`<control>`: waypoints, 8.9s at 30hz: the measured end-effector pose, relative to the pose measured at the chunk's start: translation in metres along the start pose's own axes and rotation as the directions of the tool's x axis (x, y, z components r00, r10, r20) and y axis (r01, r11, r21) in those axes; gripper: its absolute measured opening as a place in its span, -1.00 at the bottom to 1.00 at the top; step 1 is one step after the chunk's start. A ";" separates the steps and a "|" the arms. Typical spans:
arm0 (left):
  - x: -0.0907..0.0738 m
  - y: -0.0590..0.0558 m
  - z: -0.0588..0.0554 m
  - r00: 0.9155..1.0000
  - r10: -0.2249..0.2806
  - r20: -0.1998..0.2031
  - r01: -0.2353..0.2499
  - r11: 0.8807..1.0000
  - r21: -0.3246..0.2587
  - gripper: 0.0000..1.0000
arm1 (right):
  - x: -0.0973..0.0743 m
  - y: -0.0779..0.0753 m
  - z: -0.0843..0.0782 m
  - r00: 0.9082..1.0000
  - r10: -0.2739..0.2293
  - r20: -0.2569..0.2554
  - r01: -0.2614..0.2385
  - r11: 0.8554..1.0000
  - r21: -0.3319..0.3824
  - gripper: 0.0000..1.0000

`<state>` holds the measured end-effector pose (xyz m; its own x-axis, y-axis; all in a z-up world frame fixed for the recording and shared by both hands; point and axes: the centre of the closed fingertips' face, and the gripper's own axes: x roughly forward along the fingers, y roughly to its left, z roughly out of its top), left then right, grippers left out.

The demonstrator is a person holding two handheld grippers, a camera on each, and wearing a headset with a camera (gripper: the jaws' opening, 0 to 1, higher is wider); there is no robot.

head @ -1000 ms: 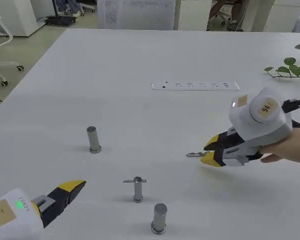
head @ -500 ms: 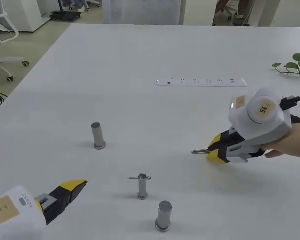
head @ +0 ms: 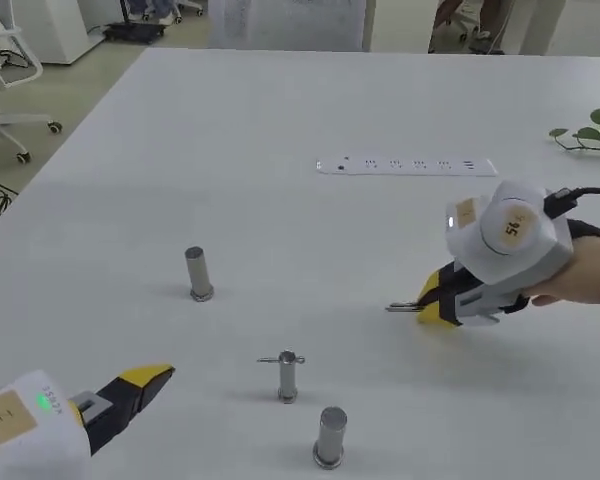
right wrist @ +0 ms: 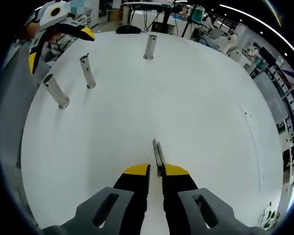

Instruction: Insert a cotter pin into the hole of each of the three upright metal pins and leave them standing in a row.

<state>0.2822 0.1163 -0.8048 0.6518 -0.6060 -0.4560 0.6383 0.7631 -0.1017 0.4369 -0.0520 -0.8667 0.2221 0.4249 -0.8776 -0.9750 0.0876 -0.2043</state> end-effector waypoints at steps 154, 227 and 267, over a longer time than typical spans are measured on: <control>0.021 -0.055 0.047 0.968 -0.195 0.160 0.250 0.813 -0.525 -0.98 | -0.077 0.147 0.131 0.968 0.000 0.253 0.094 0.928 -0.361 -0.95; -0.009 -0.122 0.046 0.845 -0.533 0.040 0.525 0.842 0.127 -0.99 | -0.107 0.207 0.106 0.779 0.481 0.401 -0.522 0.853 -0.009 -0.79; -0.007 -0.117 0.048 0.866 -0.498 0.036 0.484 0.856 0.181 -0.75 | -0.097 0.206 0.100 0.843 0.433 0.319 -0.437 0.897 -0.063 -0.94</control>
<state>0.2228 0.0207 -0.7478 0.2616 -0.9131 -0.3127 0.9361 0.3190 -0.1484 0.2133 0.0151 -0.7799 -0.2380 0.6835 -0.6901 -0.9713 -0.1638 0.1727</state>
